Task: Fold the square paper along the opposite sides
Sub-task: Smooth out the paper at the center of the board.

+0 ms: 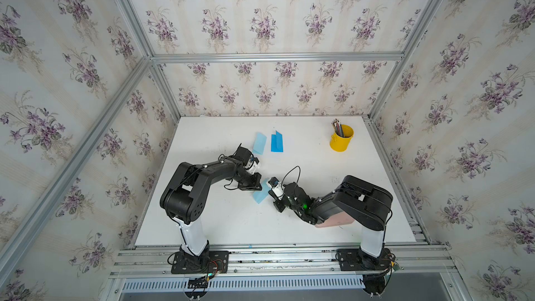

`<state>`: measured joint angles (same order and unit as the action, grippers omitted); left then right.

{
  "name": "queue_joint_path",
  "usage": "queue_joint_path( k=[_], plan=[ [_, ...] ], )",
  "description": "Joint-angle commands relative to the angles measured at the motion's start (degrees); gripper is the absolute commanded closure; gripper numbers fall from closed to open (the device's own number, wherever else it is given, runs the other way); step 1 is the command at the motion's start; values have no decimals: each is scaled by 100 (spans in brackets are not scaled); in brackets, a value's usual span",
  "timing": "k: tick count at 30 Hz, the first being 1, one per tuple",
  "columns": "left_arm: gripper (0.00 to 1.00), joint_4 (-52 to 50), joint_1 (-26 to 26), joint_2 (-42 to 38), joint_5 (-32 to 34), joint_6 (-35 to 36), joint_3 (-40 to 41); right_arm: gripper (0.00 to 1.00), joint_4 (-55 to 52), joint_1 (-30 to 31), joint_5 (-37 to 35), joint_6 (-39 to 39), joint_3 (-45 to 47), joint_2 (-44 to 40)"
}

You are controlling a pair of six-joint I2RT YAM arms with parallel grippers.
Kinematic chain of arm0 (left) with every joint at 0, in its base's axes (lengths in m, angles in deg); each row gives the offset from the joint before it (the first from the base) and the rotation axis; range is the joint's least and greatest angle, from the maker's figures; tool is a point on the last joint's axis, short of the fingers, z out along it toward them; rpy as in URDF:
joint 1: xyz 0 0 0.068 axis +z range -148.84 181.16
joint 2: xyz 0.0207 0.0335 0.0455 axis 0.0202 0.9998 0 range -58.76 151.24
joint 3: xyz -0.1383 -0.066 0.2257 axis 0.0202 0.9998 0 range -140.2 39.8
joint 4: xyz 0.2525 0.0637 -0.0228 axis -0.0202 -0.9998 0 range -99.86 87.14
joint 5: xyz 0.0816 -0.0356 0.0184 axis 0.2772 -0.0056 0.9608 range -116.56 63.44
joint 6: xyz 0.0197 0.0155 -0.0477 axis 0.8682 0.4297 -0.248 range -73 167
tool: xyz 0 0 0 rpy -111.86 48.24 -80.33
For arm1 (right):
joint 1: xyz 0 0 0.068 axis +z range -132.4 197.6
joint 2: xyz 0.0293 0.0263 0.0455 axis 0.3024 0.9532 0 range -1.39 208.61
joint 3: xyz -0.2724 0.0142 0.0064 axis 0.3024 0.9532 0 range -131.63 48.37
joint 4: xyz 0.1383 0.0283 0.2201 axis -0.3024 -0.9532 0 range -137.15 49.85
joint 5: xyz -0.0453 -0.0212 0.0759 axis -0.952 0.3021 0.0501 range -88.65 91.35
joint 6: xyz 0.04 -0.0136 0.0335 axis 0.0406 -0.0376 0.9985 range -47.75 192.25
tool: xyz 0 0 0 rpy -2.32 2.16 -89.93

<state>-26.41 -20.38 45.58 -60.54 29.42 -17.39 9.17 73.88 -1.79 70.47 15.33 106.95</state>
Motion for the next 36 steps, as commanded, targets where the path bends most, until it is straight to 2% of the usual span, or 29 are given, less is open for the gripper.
queue_joint_path(
  k=[1, 7, 11, 14, 28, 36],
  plan=[
    [100, 26, 9, 13, 103, -27, 15, 100, -446, 24, -119, -80, 117, -230],
    [100, 44, 9, -25, 86, 53, 63, 100, -426, 18, 158, -263, -211, -731],
    [100, 184, 9, -49, 65, -61, 120, 100, -282, 17, 519, -143, -754, -204],
    [100, 202, 18, -88, 90, -147, 138, 100, -86, 17, 520, -12, -923, 180],
    [100, 396, 89, -159, 71, -257, 327, 100, -19, 14, 363, -18, -798, 714],
    [100, 395, 140, -203, 181, -275, 392, 100, -606, 81, -48, -264, -500, 325]
  ],
)
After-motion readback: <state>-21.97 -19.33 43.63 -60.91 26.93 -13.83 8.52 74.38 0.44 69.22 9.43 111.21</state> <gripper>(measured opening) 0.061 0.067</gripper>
